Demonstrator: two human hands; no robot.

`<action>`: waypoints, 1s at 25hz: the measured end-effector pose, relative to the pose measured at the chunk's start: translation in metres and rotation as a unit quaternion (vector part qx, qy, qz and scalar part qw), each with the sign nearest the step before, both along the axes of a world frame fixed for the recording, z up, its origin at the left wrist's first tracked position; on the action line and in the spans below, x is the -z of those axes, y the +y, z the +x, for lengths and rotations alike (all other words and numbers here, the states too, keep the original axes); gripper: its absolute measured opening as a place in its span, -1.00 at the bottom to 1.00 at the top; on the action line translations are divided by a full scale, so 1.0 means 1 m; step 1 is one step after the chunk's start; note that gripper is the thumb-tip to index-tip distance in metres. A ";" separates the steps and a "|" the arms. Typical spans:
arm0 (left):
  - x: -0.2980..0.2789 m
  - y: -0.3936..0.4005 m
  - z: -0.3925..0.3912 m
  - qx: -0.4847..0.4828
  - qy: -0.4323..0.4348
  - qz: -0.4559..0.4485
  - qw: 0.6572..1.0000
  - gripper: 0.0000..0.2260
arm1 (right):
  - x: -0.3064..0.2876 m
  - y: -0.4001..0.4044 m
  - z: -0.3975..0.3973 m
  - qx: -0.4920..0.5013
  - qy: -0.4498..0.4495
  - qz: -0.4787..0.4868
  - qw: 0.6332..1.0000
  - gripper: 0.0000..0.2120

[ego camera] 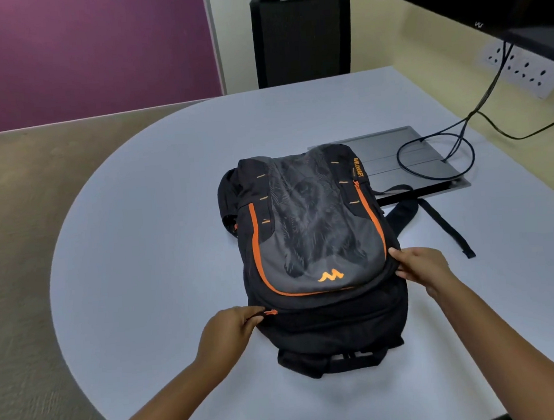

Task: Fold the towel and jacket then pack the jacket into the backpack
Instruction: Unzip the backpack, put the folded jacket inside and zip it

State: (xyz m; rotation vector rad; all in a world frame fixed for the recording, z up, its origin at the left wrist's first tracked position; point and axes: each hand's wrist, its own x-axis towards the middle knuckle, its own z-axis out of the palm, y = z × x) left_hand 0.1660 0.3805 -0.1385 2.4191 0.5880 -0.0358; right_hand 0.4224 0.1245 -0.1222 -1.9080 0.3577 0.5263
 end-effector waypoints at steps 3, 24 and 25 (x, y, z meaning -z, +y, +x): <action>0.001 -0.014 0.001 -0.103 -0.066 -0.120 0.985 -0.84 | -0.005 0.006 -0.028 -0.037 -0.245 -0.125 0.961 -0.78; -0.028 0.022 0.032 -0.271 -0.094 -0.300 0.910 -0.93 | 0.009 0.108 -0.131 -0.376 -0.545 -0.113 0.740 -0.70; -0.025 0.031 0.037 -0.271 -0.091 -0.288 0.914 -0.92 | 0.009 0.108 -0.133 -0.377 -0.544 -0.109 0.742 -0.71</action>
